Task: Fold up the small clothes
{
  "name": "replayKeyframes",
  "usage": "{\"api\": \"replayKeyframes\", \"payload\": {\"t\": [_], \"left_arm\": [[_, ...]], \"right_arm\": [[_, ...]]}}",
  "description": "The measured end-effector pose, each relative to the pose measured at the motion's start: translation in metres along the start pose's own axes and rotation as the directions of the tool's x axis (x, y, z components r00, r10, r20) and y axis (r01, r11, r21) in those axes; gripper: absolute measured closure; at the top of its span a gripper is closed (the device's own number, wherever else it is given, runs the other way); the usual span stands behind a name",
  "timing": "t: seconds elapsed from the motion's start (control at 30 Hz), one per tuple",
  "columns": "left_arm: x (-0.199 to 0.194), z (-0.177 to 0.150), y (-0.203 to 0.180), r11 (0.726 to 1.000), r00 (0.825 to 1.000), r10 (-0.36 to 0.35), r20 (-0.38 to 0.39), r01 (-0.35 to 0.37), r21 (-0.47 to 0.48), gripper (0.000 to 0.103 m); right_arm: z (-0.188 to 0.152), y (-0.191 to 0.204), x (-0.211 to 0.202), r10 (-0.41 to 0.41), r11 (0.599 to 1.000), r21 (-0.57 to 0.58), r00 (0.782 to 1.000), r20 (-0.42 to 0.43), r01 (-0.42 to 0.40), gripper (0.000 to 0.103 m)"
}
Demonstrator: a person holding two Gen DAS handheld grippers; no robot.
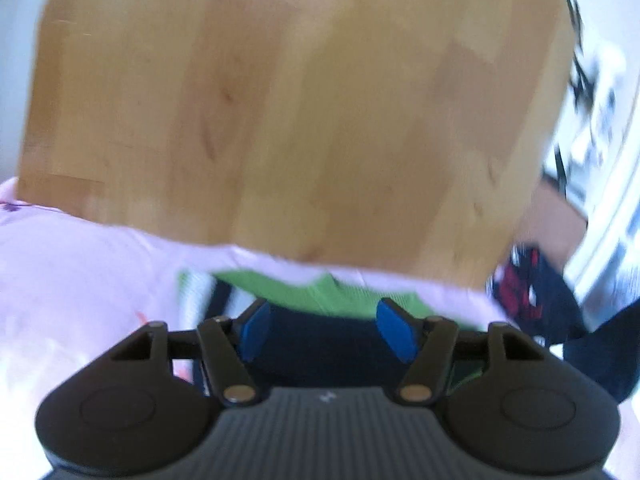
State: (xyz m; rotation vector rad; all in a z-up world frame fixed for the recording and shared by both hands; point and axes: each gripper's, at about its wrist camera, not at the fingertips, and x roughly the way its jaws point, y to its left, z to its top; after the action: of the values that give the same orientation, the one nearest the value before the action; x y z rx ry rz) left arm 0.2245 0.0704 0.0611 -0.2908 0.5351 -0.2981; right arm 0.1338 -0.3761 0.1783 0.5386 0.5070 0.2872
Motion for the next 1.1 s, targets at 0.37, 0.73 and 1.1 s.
{"api": "replayKeyframes", "payload": {"t": [0.37,0.73,1.1], "left_arm": [[-0.004,0.013,0.07,0.977,1.0,0.006,-0.019,-0.01,-0.215,0.042],[0.032,-0.001,0.056,0.986,0.991,0.027,-0.134,-0.048,-0.158,0.042],[0.042,-0.014,0.039,0.993,0.985,0.086,-0.149,-0.098,-0.072,0.042]], "right_arm": [[-0.017,0.155,0.242,0.088,0.94,-0.283,0.938,-0.334,-0.189,0.091],[-0.023,0.031,0.231,-0.173,0.949,-0.298,0.963,-0.206,0.107,0.038],[-0.061,-0.041,0.222,-0.311,0.928,-0.273,0.932,-0.186,0.255,0.093]]}}
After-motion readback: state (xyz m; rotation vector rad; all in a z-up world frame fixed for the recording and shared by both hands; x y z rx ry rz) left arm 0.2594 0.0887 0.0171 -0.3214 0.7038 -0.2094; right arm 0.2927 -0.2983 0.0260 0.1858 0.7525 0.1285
